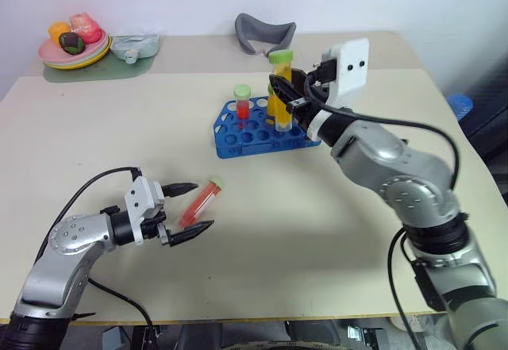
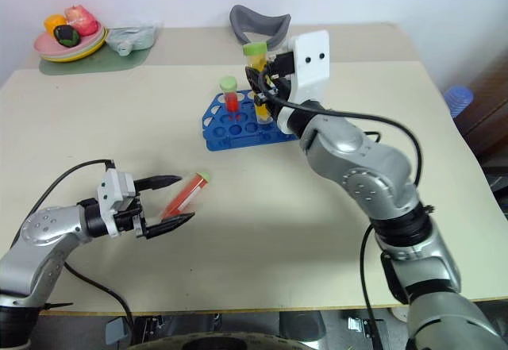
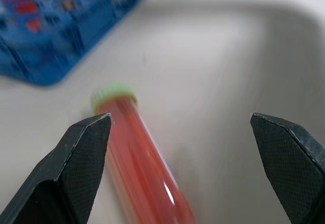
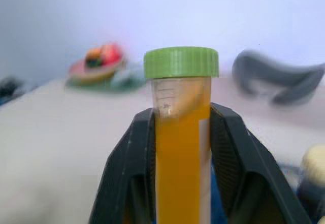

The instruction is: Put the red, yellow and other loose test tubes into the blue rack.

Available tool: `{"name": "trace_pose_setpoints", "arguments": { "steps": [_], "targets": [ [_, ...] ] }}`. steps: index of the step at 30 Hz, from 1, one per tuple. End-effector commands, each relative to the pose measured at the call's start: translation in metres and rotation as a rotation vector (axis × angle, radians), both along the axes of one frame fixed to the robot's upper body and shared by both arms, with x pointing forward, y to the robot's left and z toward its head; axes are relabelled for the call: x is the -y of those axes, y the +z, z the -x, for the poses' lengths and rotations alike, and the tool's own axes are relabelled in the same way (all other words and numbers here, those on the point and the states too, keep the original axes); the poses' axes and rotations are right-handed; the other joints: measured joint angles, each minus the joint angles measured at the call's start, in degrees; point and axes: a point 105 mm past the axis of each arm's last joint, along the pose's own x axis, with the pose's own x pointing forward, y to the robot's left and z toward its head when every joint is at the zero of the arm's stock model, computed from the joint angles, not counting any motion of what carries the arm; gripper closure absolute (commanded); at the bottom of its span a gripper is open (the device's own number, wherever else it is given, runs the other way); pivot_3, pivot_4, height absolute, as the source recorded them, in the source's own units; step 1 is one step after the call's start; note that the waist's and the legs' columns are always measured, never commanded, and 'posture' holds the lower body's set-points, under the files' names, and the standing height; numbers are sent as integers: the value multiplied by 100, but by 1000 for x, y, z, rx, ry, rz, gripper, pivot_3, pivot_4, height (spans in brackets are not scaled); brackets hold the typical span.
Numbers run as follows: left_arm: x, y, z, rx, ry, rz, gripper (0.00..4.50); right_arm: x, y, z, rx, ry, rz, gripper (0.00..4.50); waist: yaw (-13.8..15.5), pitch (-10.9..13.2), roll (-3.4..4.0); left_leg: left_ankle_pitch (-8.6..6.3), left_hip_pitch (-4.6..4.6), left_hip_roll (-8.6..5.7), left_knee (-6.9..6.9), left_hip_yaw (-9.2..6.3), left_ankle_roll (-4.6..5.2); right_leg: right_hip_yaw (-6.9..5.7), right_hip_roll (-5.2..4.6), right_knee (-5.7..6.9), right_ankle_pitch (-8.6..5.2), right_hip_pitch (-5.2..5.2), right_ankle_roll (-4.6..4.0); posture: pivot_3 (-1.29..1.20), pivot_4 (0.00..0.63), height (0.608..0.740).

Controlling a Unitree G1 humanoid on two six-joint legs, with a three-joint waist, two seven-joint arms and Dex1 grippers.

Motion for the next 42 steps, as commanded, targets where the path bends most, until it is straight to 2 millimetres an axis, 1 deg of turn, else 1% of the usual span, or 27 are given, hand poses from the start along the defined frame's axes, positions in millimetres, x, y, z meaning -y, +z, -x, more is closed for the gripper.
{"name": "trace_pose_setpoints", "arguments": {
  "steps": [1, 4, 7, 13, 15, 22, 29, 33, 42],
  "targets": [
    [0, 12, -6, 43, 26, 54, 0, 0, -4, -4, 157, -43, 12, 3351, -14, 1, 1, 0, 0, 0, -2, 2, 0, 2, 0, 1, 0, -2, 0, 0, 150, 740],
    [0, 18, -11, 60, 53, 86, 0, -7, -15, -6, 191, -25, -14, 3351, -18, 2, 3, 1, 0, 0, -4, 4, -1, 3, 0, 5, 0, -7, 0, 0, 150, 740],
    [2, 22, -14, 66, 66, 111, 0, -10, -20, -11, 212, -35, -34, 3351, -12, 2, 3, 3, 0, 1, -2, 3, -5, 3, -1, 11, 0, -8, 0, 0, 150, 740],
    [6, 24, -13, 69, 74, 126, 0, -18, -32, -20, 215, -32, -51, 3351, -10, 2, 3, 4, 1, 0, 4, 3, -7, 3, -2, 15, 0, -5, 0, 0, 150, 740],
    [7, 26, -12, 70, 75, 127, 0, -19, -37, -22, 216, -41, -44, 3351, -15, 2, 3, 4, 1, 0, 4, 3, -8, 3, -2, 15, 0, -5, 0, 0, 150, 740],
    [6, 31, -13, 69, 81, 129, 0, -10, -49, -31, 208, -94, -50, 3351, -16, 2, 3, 5, 3, 0, 4, 3, -10, 3, -2, 19, 0, -5, 0, 0, 150, 740],
    [2, 27, -11, 63, 86, 128, 0, -7, -60, -35, 187, -113, -42, 3351, -23, 1, 4, 5, 6, 0, 3, 3, -10, 3, -2, 21, 0, -5, 0, 0, 150, 740],
    [-4, 20, -10, 56, 89, 128, 0, -12, -62, -34, 180, -91, -43, 3351, -30, 1, 4, 6, 8, 0, 3, 4, -10, 4, -2, 24, 0, -5, 0, 0, 150, 740],
    [-7, 15, -10, 58, 93, 134, 0, -19, -65, -37, 179, -80, -42, 3351, -38, 1, 4, 7, 12, 0, 4, 3, -12, 4, -1, 31, 0, -3, 0, 0, 150, 740]
  ]
}}
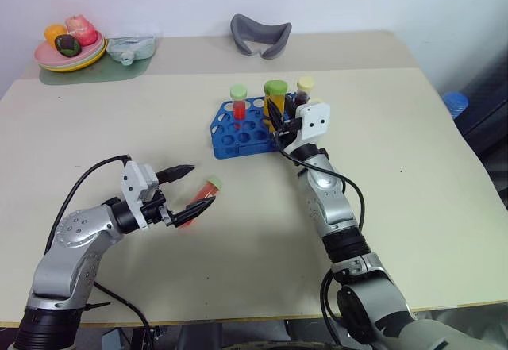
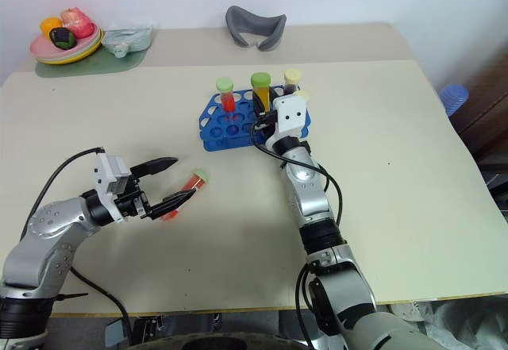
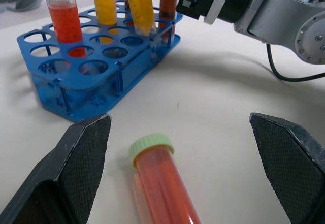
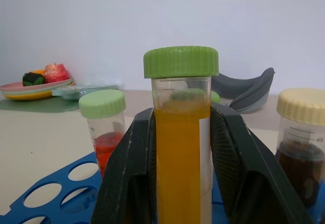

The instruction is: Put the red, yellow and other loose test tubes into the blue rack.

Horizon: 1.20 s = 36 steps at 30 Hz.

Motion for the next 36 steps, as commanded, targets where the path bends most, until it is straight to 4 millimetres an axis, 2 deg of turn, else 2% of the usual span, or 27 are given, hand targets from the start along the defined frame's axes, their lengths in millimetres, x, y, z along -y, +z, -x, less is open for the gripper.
{"name": "trace_pose_setpoints", "arguments": {
  "steps": [1, 6, 10, 13, 17, 21, 23, 26, 28, 30, 33, 36],
  "targets": [
    [-4, 8, 1, 49, 8, 3, 0, -4, 12, 1, 50, 9, -11, 3351, -4, 0, 0, 0, 0, 0, 0, 0, 0, 0, 0, 0, 0, 0, 0, 0, 150, 740],
    [-3, 10, 0, 53, 8, 5, 0, 1, 11, -2, 51, -14, -10, 3351, -3, 0, 0, 0, 0, 0, 1, 0, -1, 0, 0, 2, 0, 0, 0, 0, 150, 740],
    [0, 15, -4, 56, 6, 7, 0, 0, 14, 0, 62, -5, -18, 1761, 1, 0, 0, 1, 0, 0, 2, 0, -2, 0, 0, 4, 0, 0, 0, 0, 150, 740],
    [5, 20, -7, 59, 4, 7, 0, 0, 19, 3, 85, -5, -25, 72, -3, 0, 0, 1, 0, 0, 2, 0, -2, 0, 0, 5, 0, 0, 0, 0, 150, 740],
    [9, 25, -9, 62, 5, 7, 0, 1, 31, 9, 131, 8, -24, 72, -5, 0, 0, 2, 0, 0, 2, 0, -3, 0, 0, 6, 0, -1, 0, 0, 150, 740],
    [4, 29, -12, 68, 51, -2, 0, -1, 54, 21, 215, 41, -1, 72, -2, 0, 0, 2, 0, 0, 2, 0, -3, 0, 0, 8, 0, -1, 0, 0, 150, 740],
    [-7, 36, -20, 78, 135, -14, 0, -4, 70, 33, 270, 93, 36, 72, 11, 0, 1, 2, 0, 0, 2, -1, -3, 0, -1, 9, 0, -2, 0, 0, 150, 740],
    [-34, 42, -36, 17, 306, -59, 0, -14, 88, 61, 354, 233, 188, 72, 24, 0, -1, 2, -1, -1, 4, -3, -3, 0, 0, 11, 0, -3, 0, 0, 150, 740],
    [-31, 53, -33, -26, 282, -31, 0, -14, 85, 76, 347, 319, 303, 72, 27, 0, -1, 1, -1, -1, 5, -6, -2, -1, 0, 11, 0, -3, 0, 0, 150, 740],
    [-25, 61, -31, -67, 273, -56, 0, -12, 74, 93, 286, 455, 409, 72, 40, -1, -2, 1, -2, -2, 4, -7, -2, -2, -2, 8, 0, 1, 1, 0, 150, 740],
    [-13, 64, -31, -112, 263, -203, 0, -2, 48, 116, 152, 634, 569, 72, 58, 2, -5, 1, -1, -4, 6, -15, -1, -9, -4, -8, -1, 18, 1, 0, 150, 740],
    [-3, 61, -34, -259, 277, -321, 0, 11, 32, 123, 61, 687, 640, 72, 51, 2, -6, 0, 2, -6, 8, -20, -1, -12, -3, -13, -1, 27, 1, 0, 150, 740]
  ]
}}
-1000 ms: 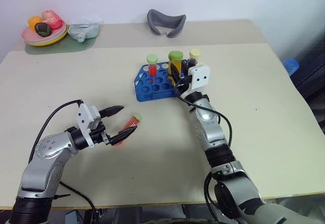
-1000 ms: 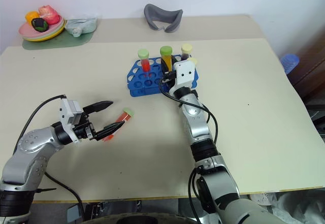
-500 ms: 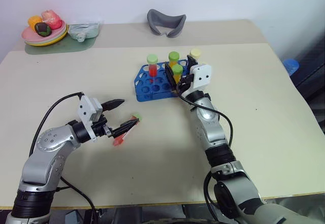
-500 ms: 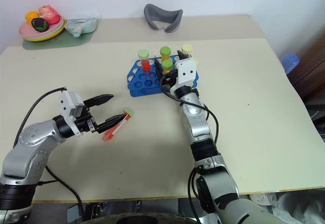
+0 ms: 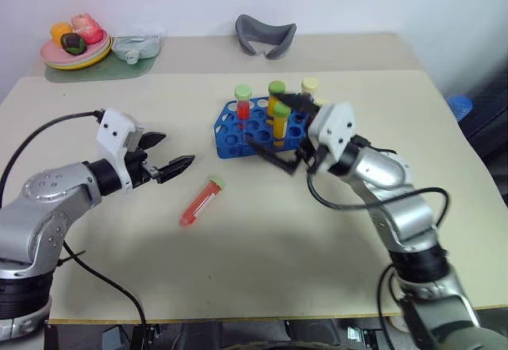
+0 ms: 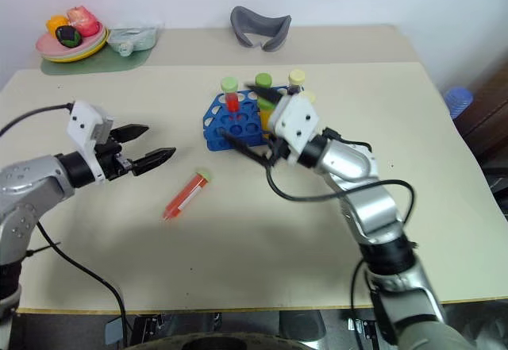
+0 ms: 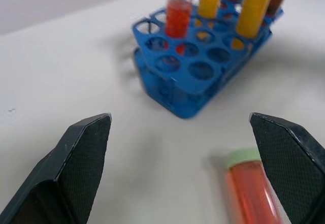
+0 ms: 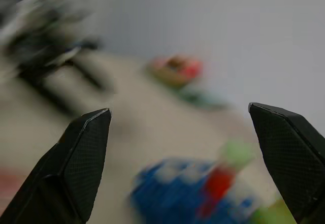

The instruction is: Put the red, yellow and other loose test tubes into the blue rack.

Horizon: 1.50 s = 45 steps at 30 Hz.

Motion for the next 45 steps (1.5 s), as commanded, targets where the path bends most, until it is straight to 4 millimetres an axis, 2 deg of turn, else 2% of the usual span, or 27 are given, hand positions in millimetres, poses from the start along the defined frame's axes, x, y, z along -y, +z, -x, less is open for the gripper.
{"name": "trace_pose_setpoints", "arguments": {
  "steps": [1, 6, 10, 13, 20, 28, 31, 34, 42, 45],
  "targets": [
    [15, 0, 0, -157, 10, -83, 0, 5, -1, 15, -36, 73, 48, 72, -17, 0, -1, 0, 1, 0, 2, -2, 0, -1, 2, 1, 0, 3, 0, 0, 150, 740],
    [34, -9, 4, -354, -4, -242, 0, 11, -19, 26, -136, 128, 150, 72, -34, 1, -1, -1, 4, 0, 2, -4, 2, 0, 9, -1, -1, 4, 1, 0, 150, 740],
    [36, -23, 4, -412, -4, -302, 0, 12, -24, 35, -179, 165, 201, 72, -18, 1, -2, -2, 4, 1, 0, -8, 5, 1, 10, -2, -1, 1, 0, 0, 150, 740],
    [32, -40, 4, -460, 32, -344, 0, 12, -27, 41, -196, 179, 219, 72, -1, 2, -3, -2, 2, 0, 6, -9, 4, 0, 6, -3, -1, 3, 0, 0, 150, 740],
    [40, -60, 3, -502, 51, -345, 0, 9, -31, 46, -200, 174, 234, 72, 22, 2, -4, -2, 0, -2, 7, -9, 3, 0, 4, -5, -1, 3, 0, 0, 150, 740],
    [40, -66, -1, -492, 98, -381, 0, 7, -34, 47, -200, 169, 234, 72, 43, 2, -4, -2, 0, -3, 7, -9, 3, 0, 4, -5, -1, 4, 0, 0, 150, 740],
    [39, -67, -1, -490, 101, -383, 838, 6, -35, 47, -201, 170, 232, 0, 42, 1, -4, -1, 0, -3, 8, -9, 2, 0, 3, -5, -1, 4, 0, 0, 150, 740],
    [39, -66, -2, -488, 108, -379, 2326, 6, -35, 47, -201, 172, 230, 0, 50, 1, -4, -1, 0, -3, 8, -9, 2, 0, 3, -5, -1, 4, 0, 0, 150, 740],
    [35, -58, -7, -452, 142, -383, 2326, 5, -37, 47, -201, 173, 232, 0, 59, 1, -5, -1, 0, -3, 8, -9, 2, 0, 3, -5, -1, 4, 0, 0, 150, 740],
    [34, -56, -8, -446, 151, -383, 3205, 6, -37, 47, -201, 173, 234, 0, 59, 1, -5, -1, 0, -3, 8, -9, 1, 0, 3, -5, -1, 4, 0, 0, 150, 740]
  ]
}}
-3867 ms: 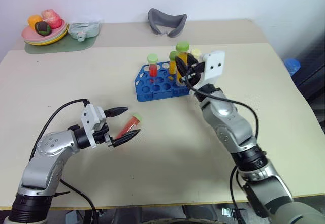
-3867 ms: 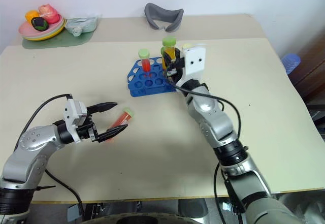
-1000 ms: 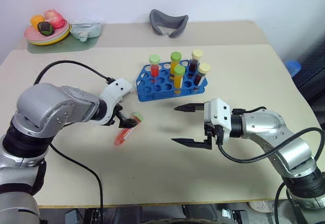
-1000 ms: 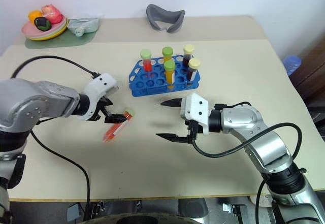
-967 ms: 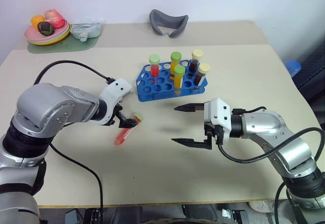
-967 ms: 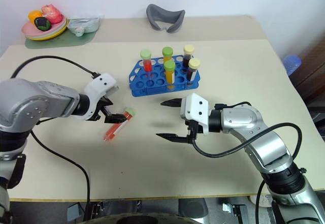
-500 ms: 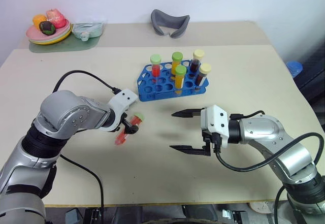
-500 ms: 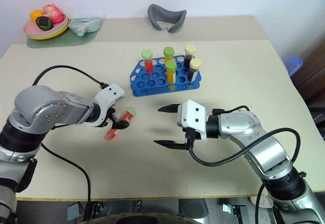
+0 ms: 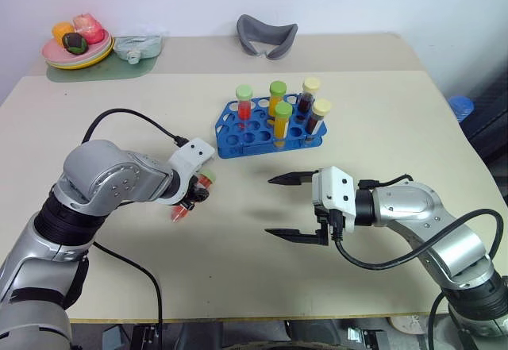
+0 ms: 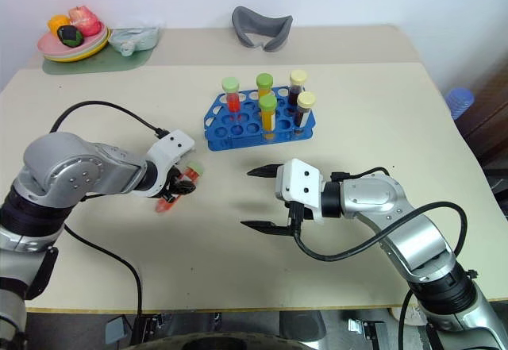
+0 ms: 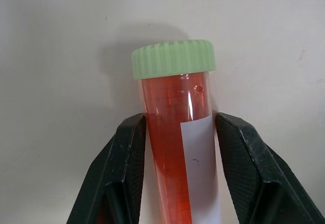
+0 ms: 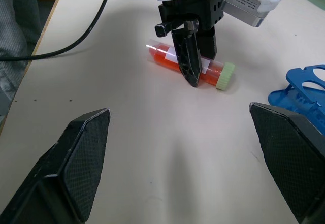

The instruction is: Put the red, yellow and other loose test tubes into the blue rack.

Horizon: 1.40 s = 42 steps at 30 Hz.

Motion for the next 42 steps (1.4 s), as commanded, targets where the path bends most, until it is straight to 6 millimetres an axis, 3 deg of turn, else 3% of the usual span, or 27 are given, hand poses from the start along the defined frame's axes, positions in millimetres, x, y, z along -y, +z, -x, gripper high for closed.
{"name": "trace_pose_setpoints", "arguments": {
  "steps": [1, 8, 9, 13, 16, 18, 24, 29, 42],
  "targets": [
    [-5, 13, -4, 46, 16, -8, 3560, -4, 6, 5, 35, 27, -13, 0, 0, 0, 0, 0, 0, 0, 0, 0, 0, 0, 0, 0, 0, 0, 0, 0, 150, 740],
    [-13, 36, -11, 129, 40, -14, 3696, -1, 6, 4, 33, 22, -6, 0, 13, 0, 0, 1, 0, 0, 0, 0, -1, 0, 0, 0, 0, 0, 0, 0, 150, 740],
    [-15, 46, -13, 164, 46, -3, 3696, 0, 6, 4, 31, 19, -5, 0, 12, 0, 0, 0, 0, 0, 0, 0, -1, 0, 0, 0, 0, 0, 0, 0, 150, 740],
    [11, 124, -24, 548, -77, 251, 3696, 4, 7, 3, 13, -6, -25, 0, 64, 1, -1, 7, -3, 0, 0, 1, -12, -1, 0, -2, 0, -3, 0, 0, 150, 740],
    [25, 157, -29, 840, -147, 357, 3696, 5, 8, 0, 1, -32, -57, 0, 87, -1, 1, 18, -3, -1, -1, 5, -32, -2, -6, -13, 0, 4, 0, 0, 150, 740],
    [31, 164, -34, 981, -146, 423, 3696, 5, 9, -6, -16, -82, -117, 0, 79, -3, 0, 19, -2, -3, -2, 6, -33, -2, -7, -18, 0, 6, 0, 0, 150, 740],
    [54, 138, -43, 1124, -162, 541, 3696, 19, -2, -22, -38, -246, -185, 0, 85, -4, -1, 18, 0, -3, -1, 7, -33, -1, -6, -14, 1, 6, 0, 0, 150, 740],
    [66, 111, -51, 1188, -193, 562, 3696, 31, -9, -21, -49, -320, -189, 0, 82, -5, 0, 17, -3, -6, 1, 8, -31, -2, -9, -17, 1, 7, 1, 0, 150, 740],
    [92, 73, -65, 1150, -236, 644, 3696, 38, -10, -23, -46, -368, -192, 0, 73, -5, 0, 15, 3, -6, 1, 8, -28, -2, -7, -12, 1, 10, 2, 0, 150, 740]
  ]
}}
